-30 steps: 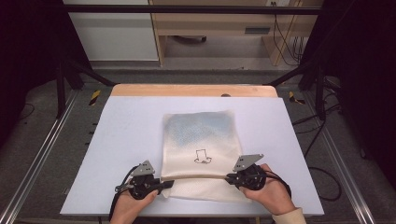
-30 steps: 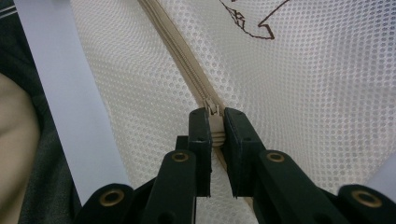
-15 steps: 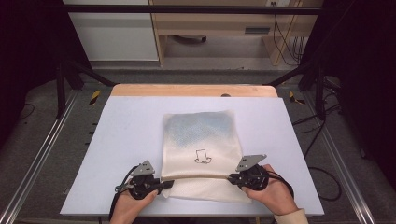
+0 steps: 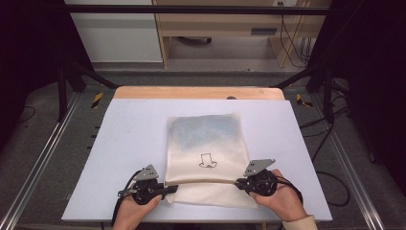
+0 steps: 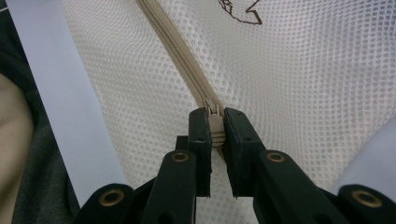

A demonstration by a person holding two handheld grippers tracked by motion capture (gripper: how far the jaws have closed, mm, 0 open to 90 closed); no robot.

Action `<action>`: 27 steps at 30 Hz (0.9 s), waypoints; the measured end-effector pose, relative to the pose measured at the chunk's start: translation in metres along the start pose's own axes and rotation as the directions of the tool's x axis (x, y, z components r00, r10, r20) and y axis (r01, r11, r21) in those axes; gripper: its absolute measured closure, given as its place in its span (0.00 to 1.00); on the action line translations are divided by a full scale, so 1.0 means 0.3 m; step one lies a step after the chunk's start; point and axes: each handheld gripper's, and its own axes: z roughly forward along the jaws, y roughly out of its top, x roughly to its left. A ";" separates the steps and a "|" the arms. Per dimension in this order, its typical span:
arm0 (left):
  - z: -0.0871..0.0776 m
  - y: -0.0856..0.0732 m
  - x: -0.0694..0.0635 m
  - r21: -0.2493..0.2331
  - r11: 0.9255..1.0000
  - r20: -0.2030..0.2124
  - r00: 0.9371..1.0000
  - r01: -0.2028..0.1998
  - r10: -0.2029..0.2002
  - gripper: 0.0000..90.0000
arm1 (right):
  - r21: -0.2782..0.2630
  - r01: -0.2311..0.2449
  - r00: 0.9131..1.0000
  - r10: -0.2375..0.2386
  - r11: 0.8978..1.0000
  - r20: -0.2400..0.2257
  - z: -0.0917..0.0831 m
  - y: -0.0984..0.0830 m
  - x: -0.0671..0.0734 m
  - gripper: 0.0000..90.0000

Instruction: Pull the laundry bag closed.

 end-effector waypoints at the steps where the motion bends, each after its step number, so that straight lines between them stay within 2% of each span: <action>1: 0.000 0.000 0.000 0.000 1.000 0.000 1.000 0.000 0.000 0.93 | 0.000 0.000 1.000 0.000 1.000 0.000 0.000 0.000 0.000 0.91; 27: -0.002 0.001 0.000 -0.002 1.000 -0.004 1.000 0.000 0.000 0.93 | 0.003 -0.027 1.000 0.027 1.000 0.010 -0.016 -0.030 -0.012 0.91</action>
